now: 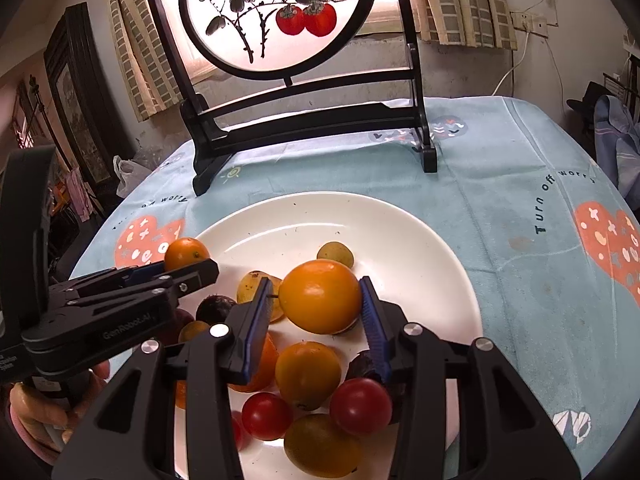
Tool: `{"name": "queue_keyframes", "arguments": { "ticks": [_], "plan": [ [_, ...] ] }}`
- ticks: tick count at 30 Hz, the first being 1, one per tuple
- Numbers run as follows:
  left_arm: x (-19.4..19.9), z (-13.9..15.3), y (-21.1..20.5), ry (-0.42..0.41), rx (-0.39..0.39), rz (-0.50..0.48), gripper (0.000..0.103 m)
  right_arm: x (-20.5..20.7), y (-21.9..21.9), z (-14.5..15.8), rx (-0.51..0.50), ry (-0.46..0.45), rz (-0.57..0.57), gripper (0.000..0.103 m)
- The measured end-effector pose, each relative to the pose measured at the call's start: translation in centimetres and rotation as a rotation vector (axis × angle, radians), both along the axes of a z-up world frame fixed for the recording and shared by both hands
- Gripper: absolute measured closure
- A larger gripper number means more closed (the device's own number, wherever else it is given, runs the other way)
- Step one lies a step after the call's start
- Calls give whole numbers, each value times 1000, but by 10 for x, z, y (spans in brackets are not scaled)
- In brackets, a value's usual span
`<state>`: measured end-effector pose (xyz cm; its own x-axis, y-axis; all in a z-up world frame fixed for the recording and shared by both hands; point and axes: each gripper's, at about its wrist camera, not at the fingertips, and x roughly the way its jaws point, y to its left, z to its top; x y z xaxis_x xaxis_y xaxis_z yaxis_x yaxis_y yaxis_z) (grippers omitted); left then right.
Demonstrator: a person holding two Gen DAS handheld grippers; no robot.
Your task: Organize fruits
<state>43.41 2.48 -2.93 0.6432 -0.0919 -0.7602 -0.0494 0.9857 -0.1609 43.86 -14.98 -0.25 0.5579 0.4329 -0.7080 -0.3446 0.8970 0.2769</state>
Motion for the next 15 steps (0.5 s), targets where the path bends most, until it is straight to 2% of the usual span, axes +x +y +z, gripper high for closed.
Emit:
{"name": "queue_keyframes", "arguments": {
  "ticks": [1,3,6,9,12,14,15],
  "plan": [
    [-3,4,0,-15,10,6,44,0,0,0,-1,0,4,58],
    [-9,12,0,-42,28,18,39,-1,1,3,-6,-7,9,56],
    [-20,26,2,-69,43,39,27,-7,0,10,-11,-21,13,54],
    [-34,40,5,-96,43,53,20,-19,-3,23,5,-40,19,52],
    [-56,55,6,-131,55,71,15,-38,-6,39,8,-73,24,46],
    [-70,63,4,-141,71,75,8,-54,-10,48,10,-95,19,34],
    [-79,67,2,-147,84,81,6,-64,-13,54,10,-109,15,33]
  ]
}}
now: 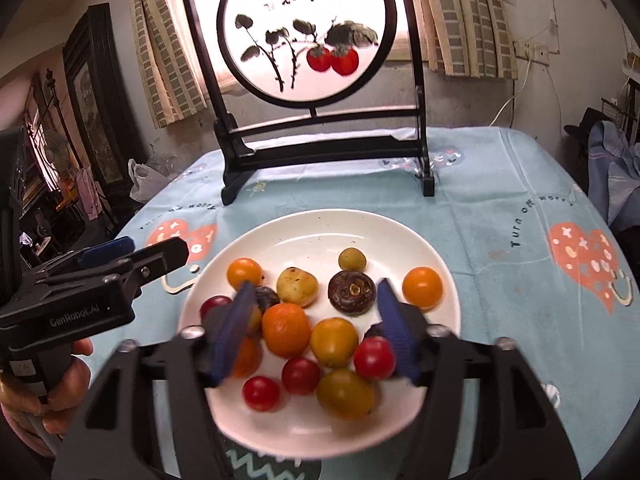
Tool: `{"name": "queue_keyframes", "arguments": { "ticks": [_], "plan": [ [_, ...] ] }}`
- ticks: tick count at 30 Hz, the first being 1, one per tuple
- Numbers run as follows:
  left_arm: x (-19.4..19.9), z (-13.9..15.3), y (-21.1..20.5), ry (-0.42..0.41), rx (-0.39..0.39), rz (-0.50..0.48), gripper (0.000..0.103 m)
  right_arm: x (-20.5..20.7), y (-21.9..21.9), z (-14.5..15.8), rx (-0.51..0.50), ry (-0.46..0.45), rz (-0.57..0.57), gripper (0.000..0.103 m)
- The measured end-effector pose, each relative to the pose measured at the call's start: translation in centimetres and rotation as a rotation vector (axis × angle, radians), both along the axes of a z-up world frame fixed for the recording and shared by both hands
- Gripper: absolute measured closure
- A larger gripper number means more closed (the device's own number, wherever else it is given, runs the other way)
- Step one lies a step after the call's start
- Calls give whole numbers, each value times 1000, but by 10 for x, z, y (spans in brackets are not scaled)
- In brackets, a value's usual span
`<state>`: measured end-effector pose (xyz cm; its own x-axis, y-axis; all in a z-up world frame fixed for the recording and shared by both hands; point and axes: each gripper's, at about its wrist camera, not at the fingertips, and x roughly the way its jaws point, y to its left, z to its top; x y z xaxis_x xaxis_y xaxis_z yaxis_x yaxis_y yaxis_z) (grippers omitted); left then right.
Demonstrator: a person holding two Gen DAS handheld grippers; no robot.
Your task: Organize fruits
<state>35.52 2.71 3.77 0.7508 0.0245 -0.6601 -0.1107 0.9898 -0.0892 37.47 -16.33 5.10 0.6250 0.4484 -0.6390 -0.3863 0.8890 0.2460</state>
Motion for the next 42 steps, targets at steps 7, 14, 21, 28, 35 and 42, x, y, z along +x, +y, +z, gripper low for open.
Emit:
{"name": "queue_keyframes", "arguments": {
  "ticks": [7,14,21,28,35,42],
  "plan": [
    [-84,17,-17,-28,38,-51,4,-71,-19,11,-50,-5,12,2],
    [-170,10,-37,-29,65,-106,2,-143,-33,3,-97,21,41,1],
    [-224,-6,-49,6,70,-150,2,-189,-33,-10,-183,3,50,1],
    [-246,-12,-51,11,72,-154,2,-211,-39,-8,-153,-2,70,1],
    [-248,-15,-48,22,72,-146,2,-215,-41,-9,-159,5,61,1],
    [-249,-17,-47,22,74,-141,2,-214,-42,-8,-160,4,55,1]
  ]
}}
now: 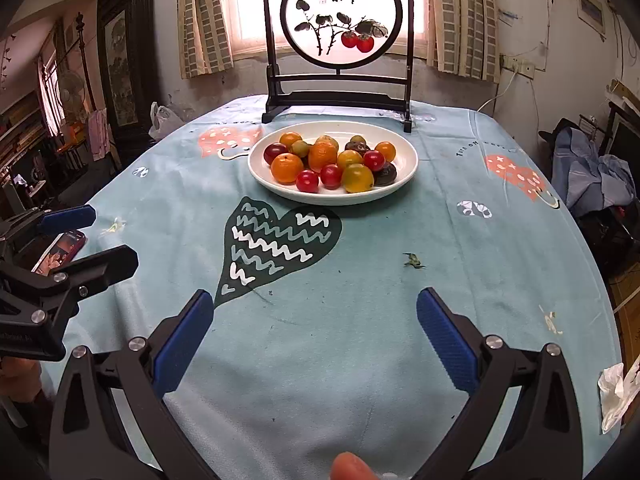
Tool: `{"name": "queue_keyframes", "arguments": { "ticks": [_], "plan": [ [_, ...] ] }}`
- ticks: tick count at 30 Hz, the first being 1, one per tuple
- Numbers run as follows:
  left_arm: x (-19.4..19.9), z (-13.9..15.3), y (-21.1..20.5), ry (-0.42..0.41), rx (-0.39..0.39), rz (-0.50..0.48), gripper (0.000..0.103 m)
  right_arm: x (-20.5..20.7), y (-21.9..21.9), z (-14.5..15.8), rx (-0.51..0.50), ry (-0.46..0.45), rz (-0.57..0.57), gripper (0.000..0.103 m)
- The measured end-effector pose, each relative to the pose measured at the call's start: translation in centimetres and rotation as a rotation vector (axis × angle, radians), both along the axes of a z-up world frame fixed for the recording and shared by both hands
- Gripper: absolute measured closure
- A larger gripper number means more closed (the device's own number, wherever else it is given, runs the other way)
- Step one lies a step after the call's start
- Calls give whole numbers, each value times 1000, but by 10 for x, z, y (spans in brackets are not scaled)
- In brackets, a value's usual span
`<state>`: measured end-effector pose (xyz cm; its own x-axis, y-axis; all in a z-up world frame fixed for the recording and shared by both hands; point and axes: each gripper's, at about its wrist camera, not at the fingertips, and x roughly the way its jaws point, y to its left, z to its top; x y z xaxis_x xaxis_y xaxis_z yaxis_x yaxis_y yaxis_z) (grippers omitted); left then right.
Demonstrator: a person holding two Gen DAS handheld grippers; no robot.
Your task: Organize fruits
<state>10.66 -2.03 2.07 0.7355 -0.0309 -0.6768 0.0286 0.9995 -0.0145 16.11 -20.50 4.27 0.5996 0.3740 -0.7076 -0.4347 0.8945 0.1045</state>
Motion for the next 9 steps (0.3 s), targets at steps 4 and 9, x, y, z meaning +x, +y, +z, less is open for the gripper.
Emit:
{"name": "queue_keyframes", "arguments": {
  "ticks": [4,9],
  "plan": [
    [2,0,0,0,6,7,2,0,-1,0,-2,-1,-1,1],
    [4,1,0,3,11,12,2,1,-2,0,-2,-2,-5,1]
  ]
}}
